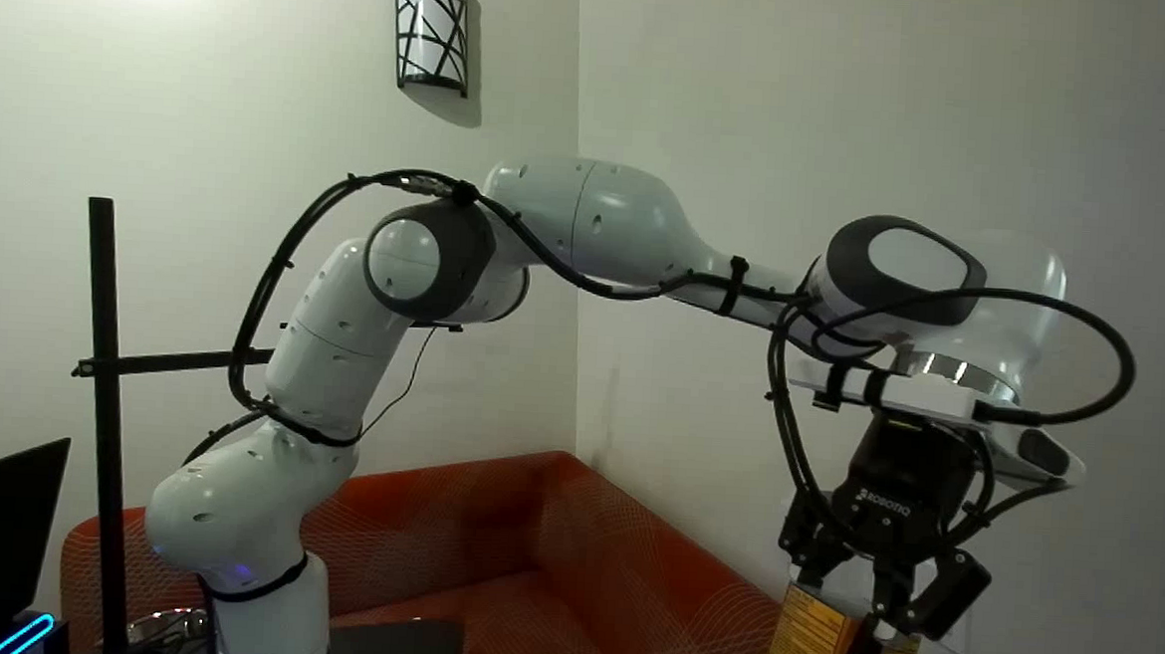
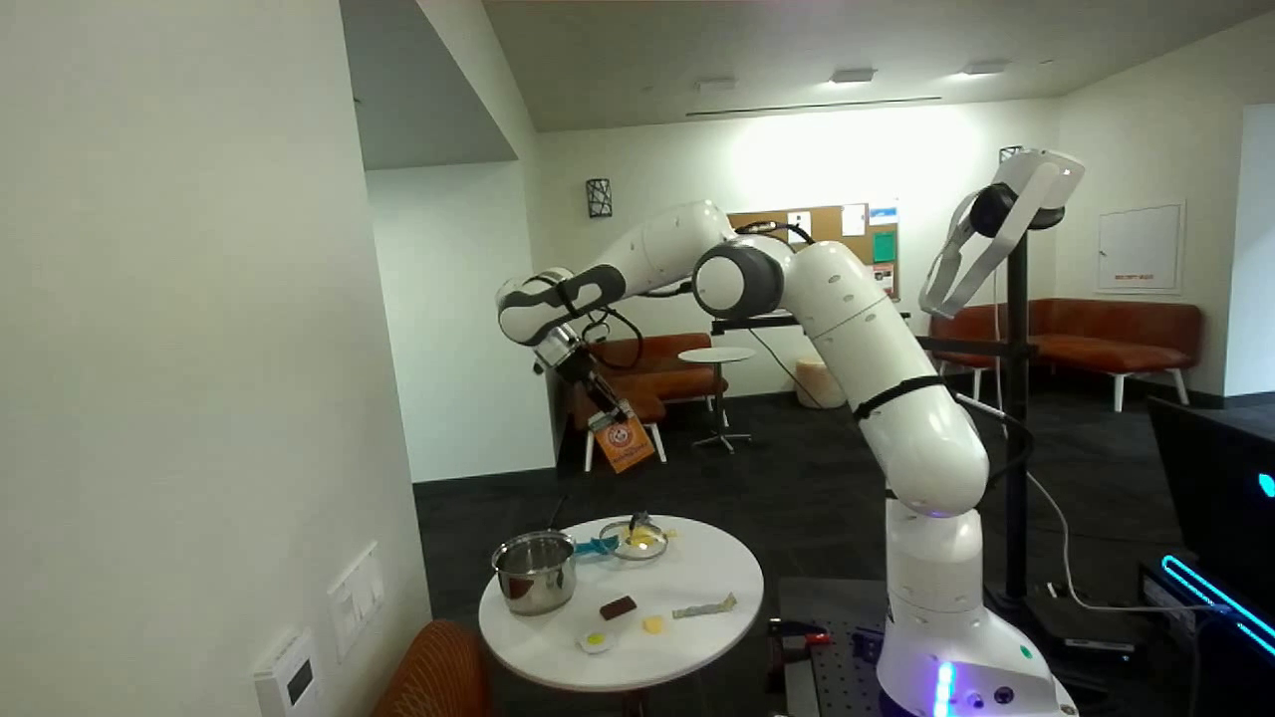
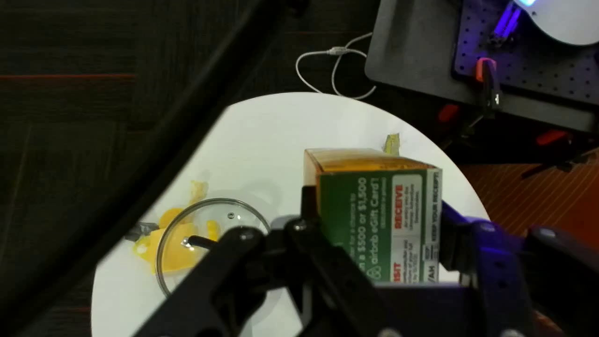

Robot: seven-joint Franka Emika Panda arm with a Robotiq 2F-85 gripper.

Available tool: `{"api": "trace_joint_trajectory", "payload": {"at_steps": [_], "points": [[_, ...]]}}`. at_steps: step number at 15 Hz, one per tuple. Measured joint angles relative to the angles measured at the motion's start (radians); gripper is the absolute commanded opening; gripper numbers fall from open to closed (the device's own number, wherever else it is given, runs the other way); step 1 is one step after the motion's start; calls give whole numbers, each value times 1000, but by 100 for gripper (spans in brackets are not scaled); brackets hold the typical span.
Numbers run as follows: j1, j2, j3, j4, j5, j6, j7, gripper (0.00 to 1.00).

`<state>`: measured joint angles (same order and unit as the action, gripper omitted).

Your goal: Pour the contents in the box into the pot

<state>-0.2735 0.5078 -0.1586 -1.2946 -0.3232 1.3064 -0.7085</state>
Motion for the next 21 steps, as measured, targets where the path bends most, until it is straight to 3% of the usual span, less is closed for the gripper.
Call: {"api": "trace_joint_trajectory", "payload": {"at_steps": [12,21], "points": [[100,157,36,128,-295,-37,-58,28],[106,263,43,235,-320,-10,-55,28]]}}
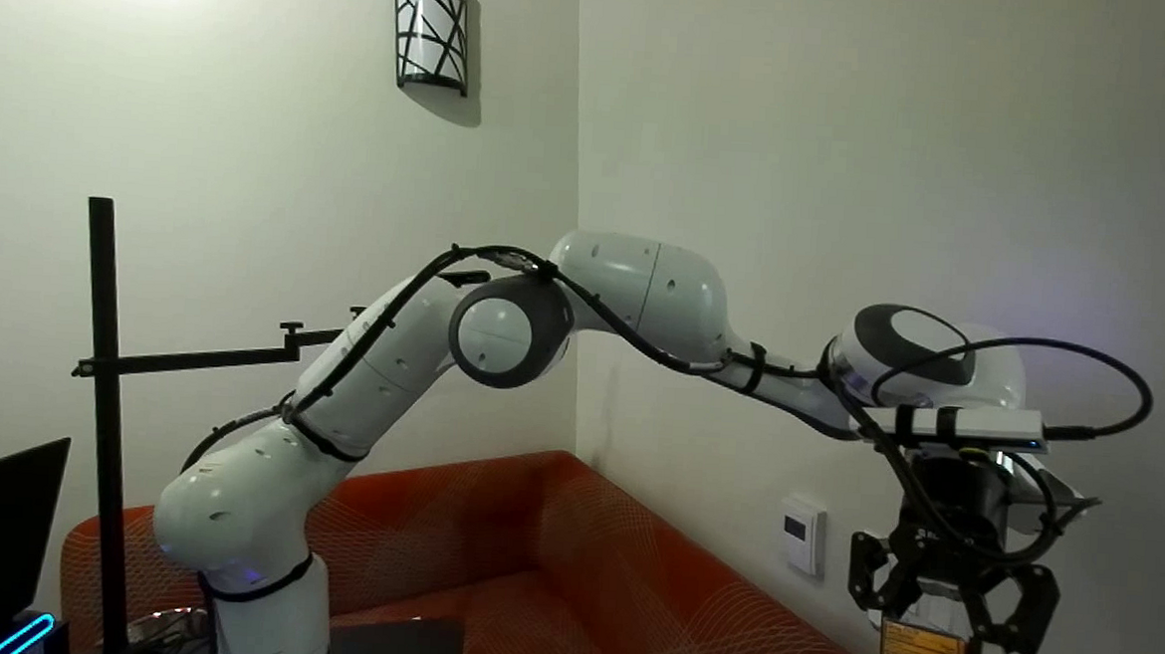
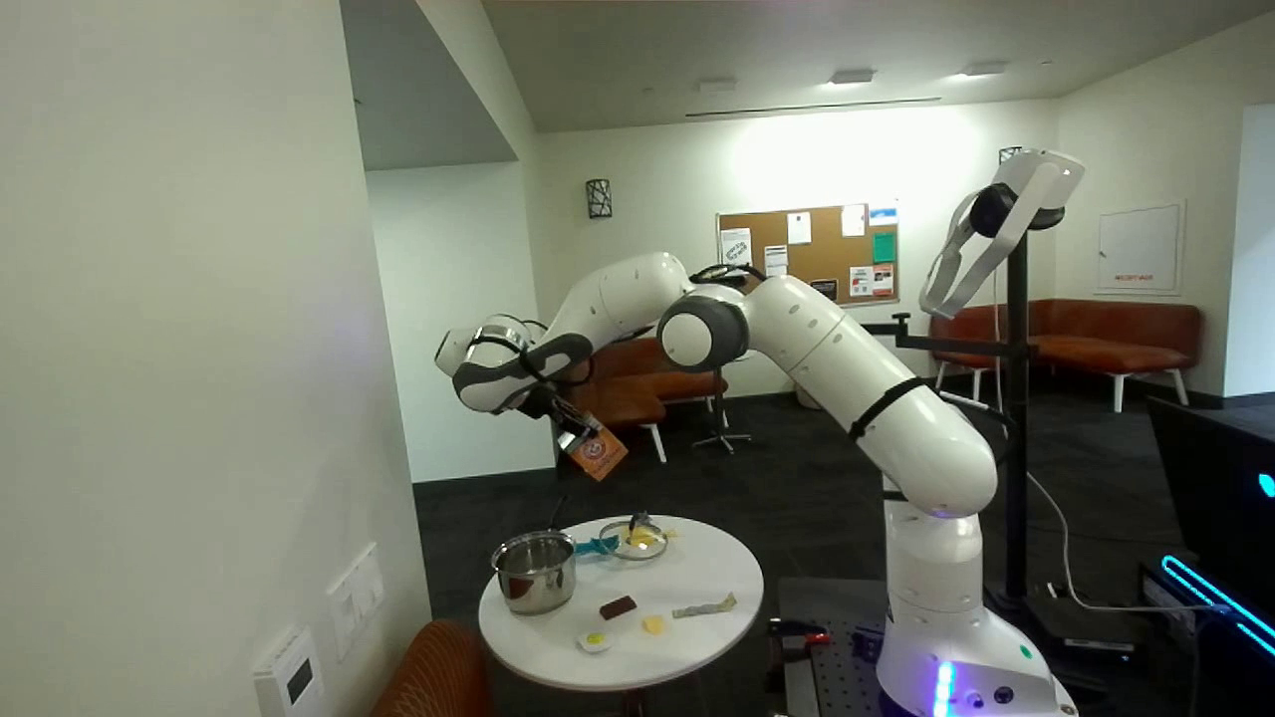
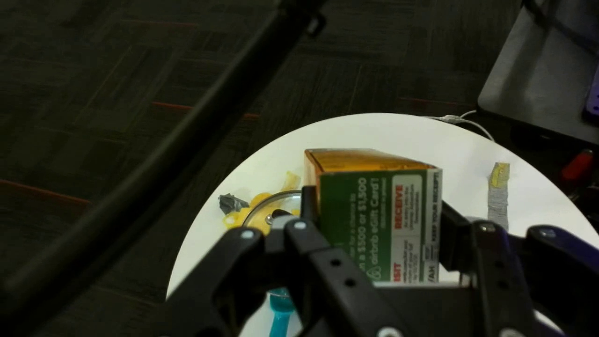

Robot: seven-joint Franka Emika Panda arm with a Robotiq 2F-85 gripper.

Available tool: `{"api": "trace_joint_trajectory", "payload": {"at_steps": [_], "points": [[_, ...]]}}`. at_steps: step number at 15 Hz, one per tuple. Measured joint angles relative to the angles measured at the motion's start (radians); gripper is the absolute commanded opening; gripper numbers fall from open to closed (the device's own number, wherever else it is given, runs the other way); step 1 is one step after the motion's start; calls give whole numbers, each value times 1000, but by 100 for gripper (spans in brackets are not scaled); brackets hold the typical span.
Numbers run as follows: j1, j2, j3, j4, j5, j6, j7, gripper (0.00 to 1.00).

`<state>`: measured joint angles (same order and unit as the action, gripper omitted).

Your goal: Pour the contents in the box into the pot

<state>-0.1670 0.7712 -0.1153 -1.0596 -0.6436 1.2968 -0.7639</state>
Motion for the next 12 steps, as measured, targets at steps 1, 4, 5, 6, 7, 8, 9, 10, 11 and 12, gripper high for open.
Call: {"api": "trace_joint_trajectory", "payload": {"at_steps": [1,4,5,6,7,8,9,10,11,12], "points": [[6,7,0,11,0,0,0,28],[29,25,1,47,-1,0,0,28],[36,31,1,57,-3,0,0,28],[43,37,1,68,-6,0,0,28],[48,42,0,78,-11,-1,0,28],[51,48,0,87,-18,-1,0,28],[54,54,-1,97,-24,-1,0,28],[57,59,-2,105,-34,-2,-1,28],[60,65,-4,111,-49,-4,-4,28],[65,71,-8,114,-75,-12,-14,28]]}}
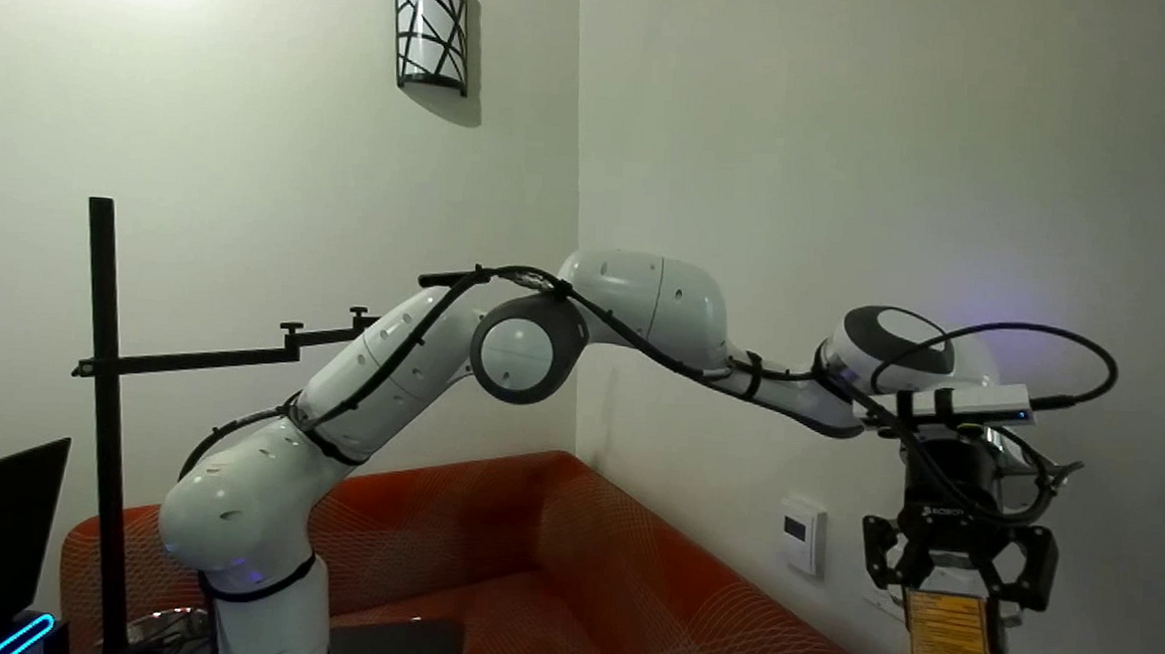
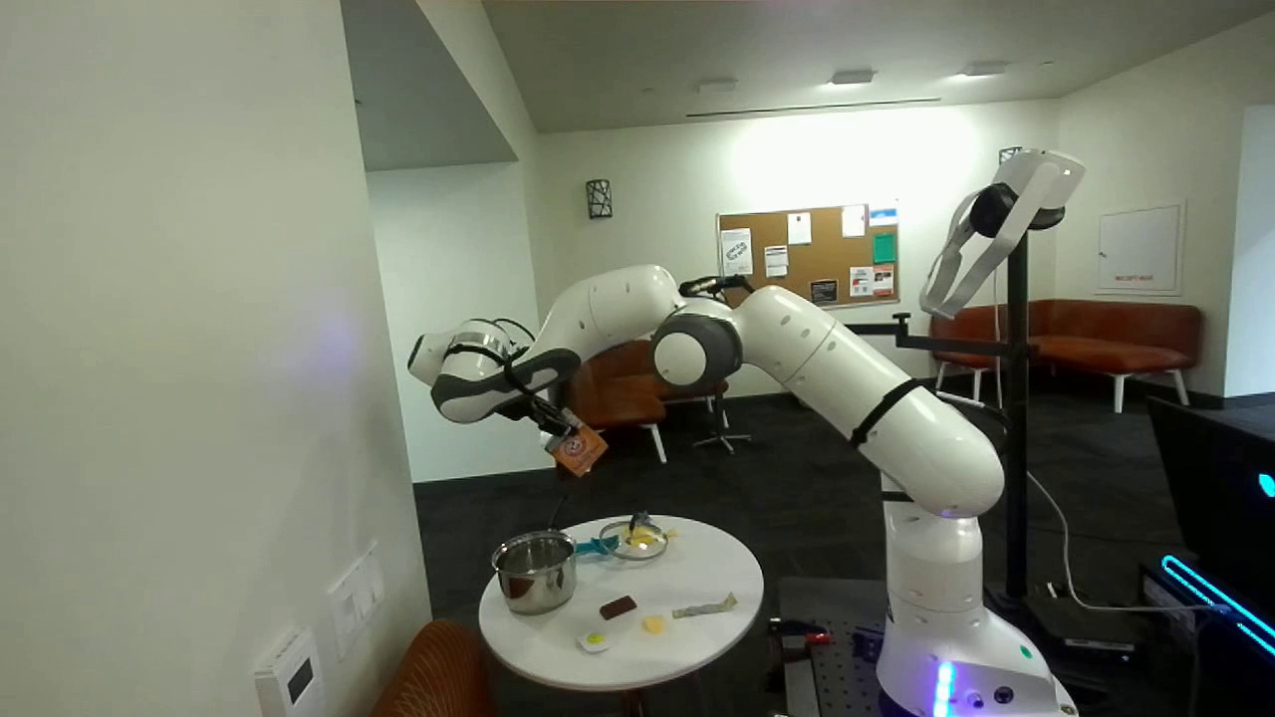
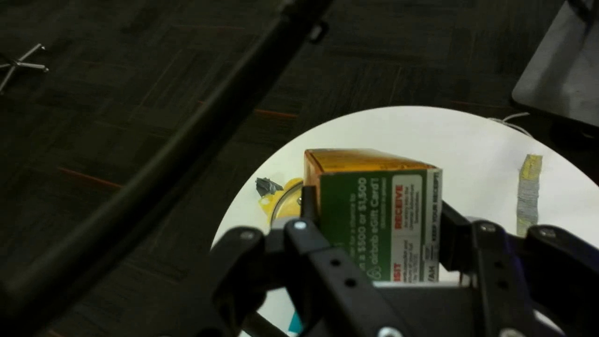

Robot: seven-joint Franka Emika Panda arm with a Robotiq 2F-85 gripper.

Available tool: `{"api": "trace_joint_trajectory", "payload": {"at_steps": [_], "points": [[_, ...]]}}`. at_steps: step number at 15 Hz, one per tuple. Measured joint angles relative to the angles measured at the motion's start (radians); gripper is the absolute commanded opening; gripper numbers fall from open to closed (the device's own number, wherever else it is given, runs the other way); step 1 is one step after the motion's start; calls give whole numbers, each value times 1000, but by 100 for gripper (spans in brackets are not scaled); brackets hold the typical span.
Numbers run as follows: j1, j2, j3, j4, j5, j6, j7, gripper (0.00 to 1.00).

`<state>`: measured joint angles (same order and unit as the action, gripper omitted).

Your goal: Pour the contents in the box into the pot

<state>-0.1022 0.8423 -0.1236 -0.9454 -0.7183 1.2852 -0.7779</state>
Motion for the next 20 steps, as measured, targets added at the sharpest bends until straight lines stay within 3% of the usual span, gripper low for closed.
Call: {"api": "trace_joint_trajectory", "payload": {"at_steps": [11,20], "points": [[41,63,-18,13,-255,-42,-105,28],[96,97,-15,6,-367,-41,-147,28]]}}
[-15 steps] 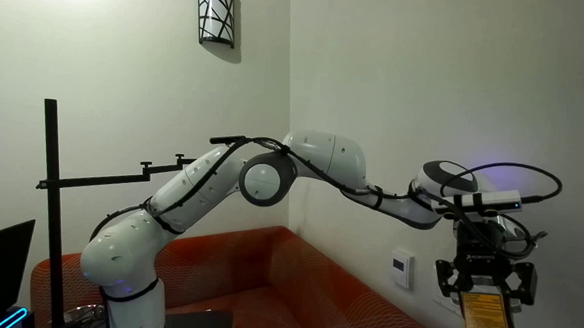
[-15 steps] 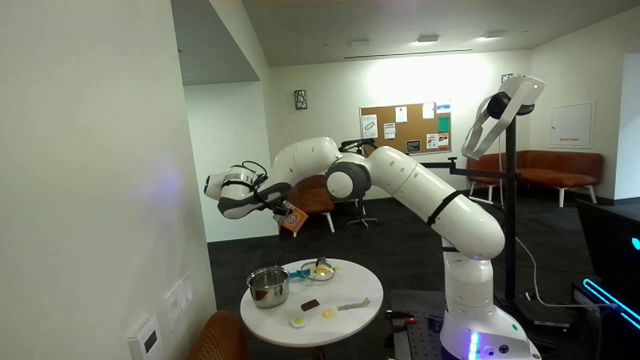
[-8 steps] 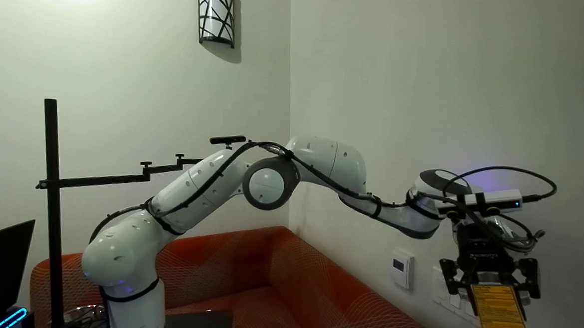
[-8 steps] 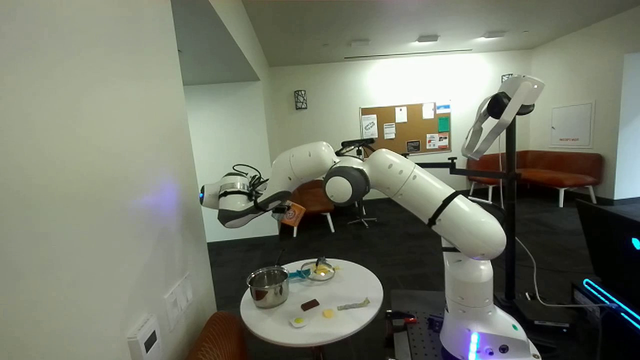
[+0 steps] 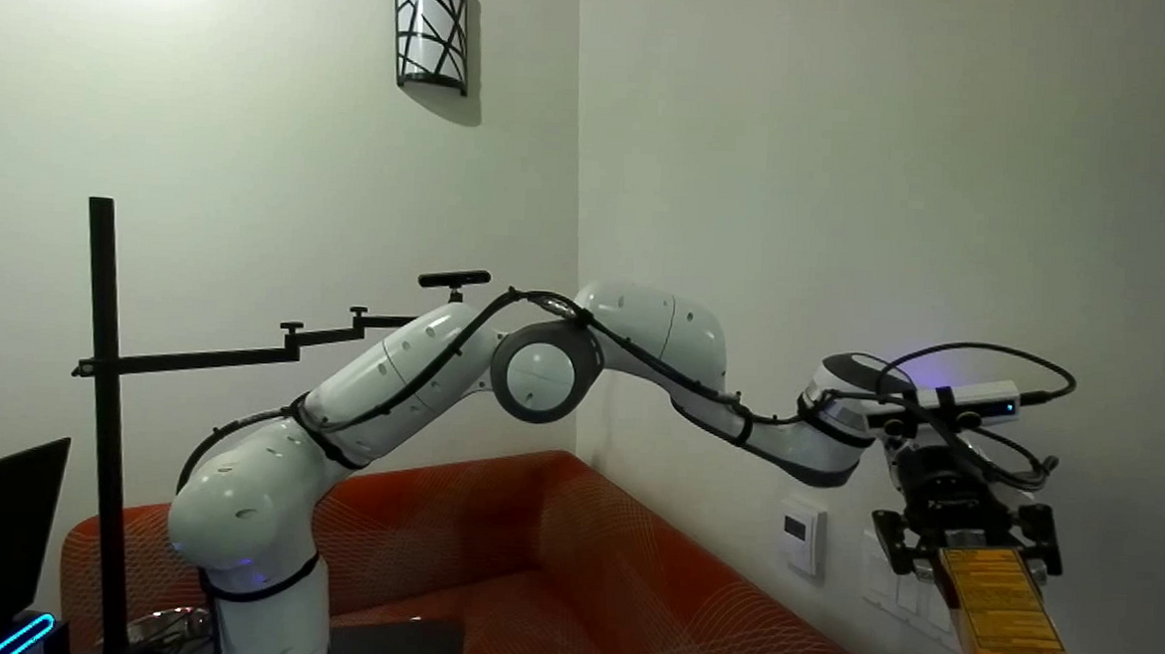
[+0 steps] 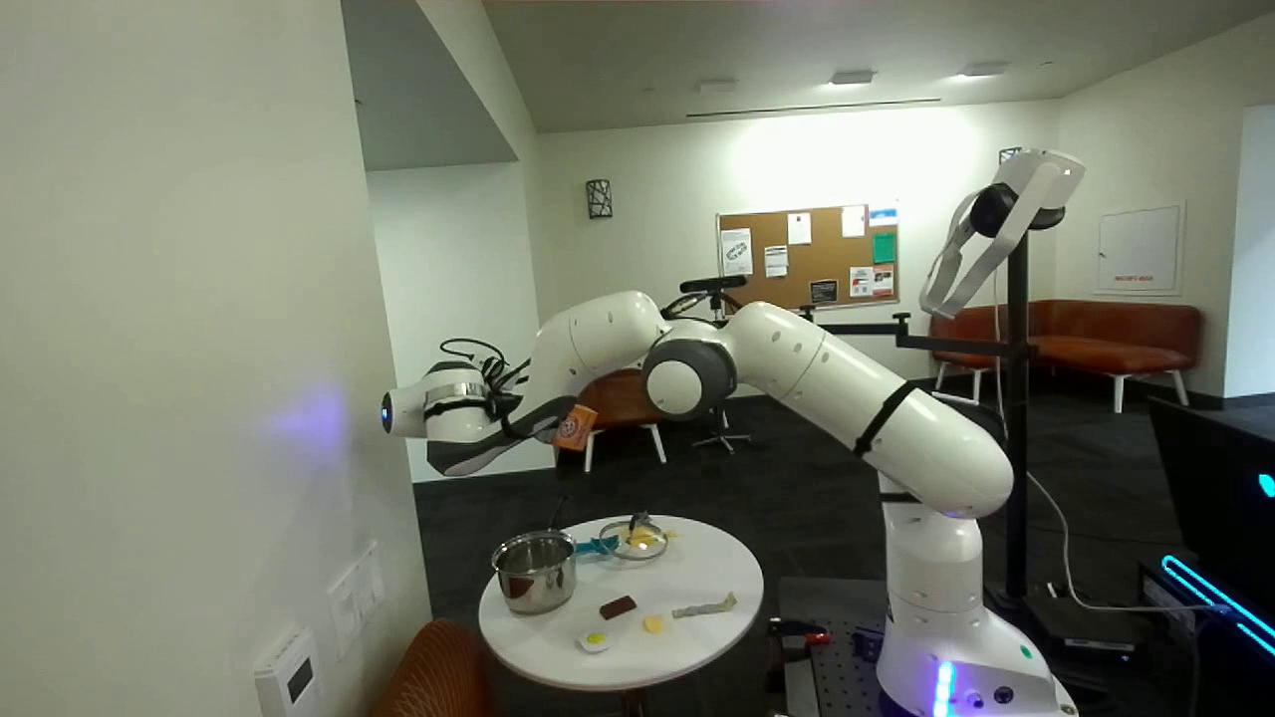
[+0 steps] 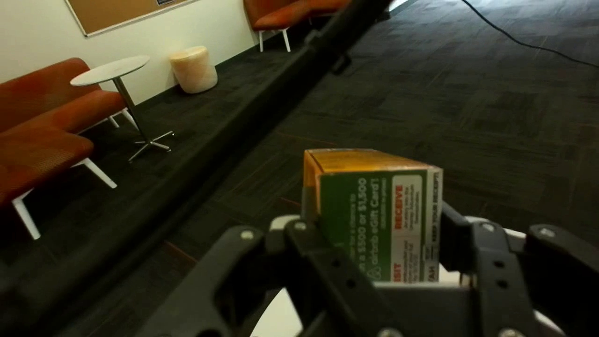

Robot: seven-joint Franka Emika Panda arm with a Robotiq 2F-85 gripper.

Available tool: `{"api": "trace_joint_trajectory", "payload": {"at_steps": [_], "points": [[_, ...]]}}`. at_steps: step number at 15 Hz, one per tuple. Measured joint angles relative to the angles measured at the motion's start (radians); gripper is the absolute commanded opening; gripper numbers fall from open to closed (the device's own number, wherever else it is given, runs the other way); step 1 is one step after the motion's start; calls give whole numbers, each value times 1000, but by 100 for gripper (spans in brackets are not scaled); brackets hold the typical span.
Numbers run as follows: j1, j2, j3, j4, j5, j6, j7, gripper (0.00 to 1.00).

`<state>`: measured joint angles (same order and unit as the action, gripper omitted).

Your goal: Pour the contents in the box into the pot

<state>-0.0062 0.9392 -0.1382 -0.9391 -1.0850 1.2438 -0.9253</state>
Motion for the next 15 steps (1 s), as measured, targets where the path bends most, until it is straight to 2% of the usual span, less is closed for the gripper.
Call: {"api": "trace_joint_trajectory", "payload": {"at_steps": [15], "points": [[6,1,46,-52,3,4,-16,28]]}}
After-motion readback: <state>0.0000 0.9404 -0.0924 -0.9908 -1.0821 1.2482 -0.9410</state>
